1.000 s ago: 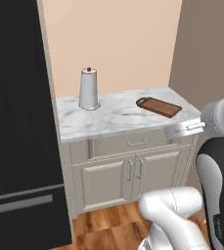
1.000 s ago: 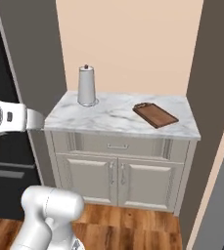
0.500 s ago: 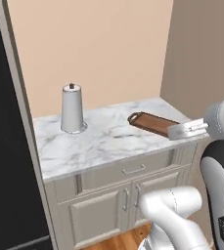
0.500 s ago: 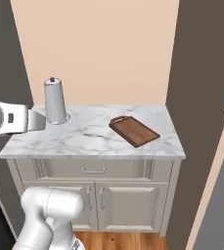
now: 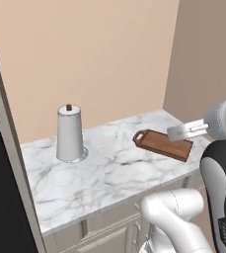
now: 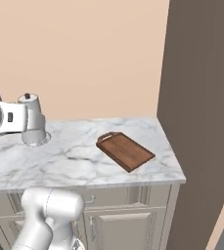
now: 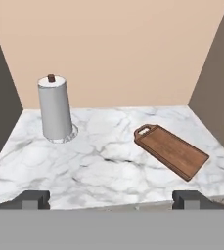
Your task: Move the cutting board and knife to the sink. Then move spray from the cabinet to the counter.
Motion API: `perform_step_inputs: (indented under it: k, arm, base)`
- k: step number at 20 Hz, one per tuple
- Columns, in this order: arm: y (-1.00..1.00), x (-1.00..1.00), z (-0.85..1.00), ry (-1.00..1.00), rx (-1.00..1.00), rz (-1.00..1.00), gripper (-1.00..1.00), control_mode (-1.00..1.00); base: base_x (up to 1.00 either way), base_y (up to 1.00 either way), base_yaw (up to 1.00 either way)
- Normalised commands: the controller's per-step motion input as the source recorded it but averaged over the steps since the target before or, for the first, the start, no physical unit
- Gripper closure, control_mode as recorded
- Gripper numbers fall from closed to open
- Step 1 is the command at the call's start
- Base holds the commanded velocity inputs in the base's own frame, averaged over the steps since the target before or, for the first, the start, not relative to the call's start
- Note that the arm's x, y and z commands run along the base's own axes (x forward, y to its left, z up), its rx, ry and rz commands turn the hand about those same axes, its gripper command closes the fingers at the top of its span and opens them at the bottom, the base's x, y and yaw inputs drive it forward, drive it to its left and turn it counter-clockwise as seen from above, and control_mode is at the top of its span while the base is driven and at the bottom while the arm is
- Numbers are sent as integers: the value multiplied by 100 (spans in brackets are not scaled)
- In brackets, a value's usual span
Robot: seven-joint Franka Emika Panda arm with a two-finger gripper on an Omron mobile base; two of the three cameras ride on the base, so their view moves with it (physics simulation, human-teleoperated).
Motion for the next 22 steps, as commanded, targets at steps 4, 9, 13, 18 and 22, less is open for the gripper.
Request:
perform_step_inputs:
  k: [4,9,13,18,22]
  arm:
    - [0,0,0,0,0,0,-100,100]
    - [0,0,0,0,0,0,-100,100]
    - [0,0,0,0,0,0,-100,100]
    - [0,0,0,0,0,0,-100,100]
    - [0,0,0,0,0,0,-100,100]
  base:
    - [69,7,-15]
    - [64,0,-24]
    - [43,-6,-21]
    - [42,-5,-23]
    - [40,-16,-24]
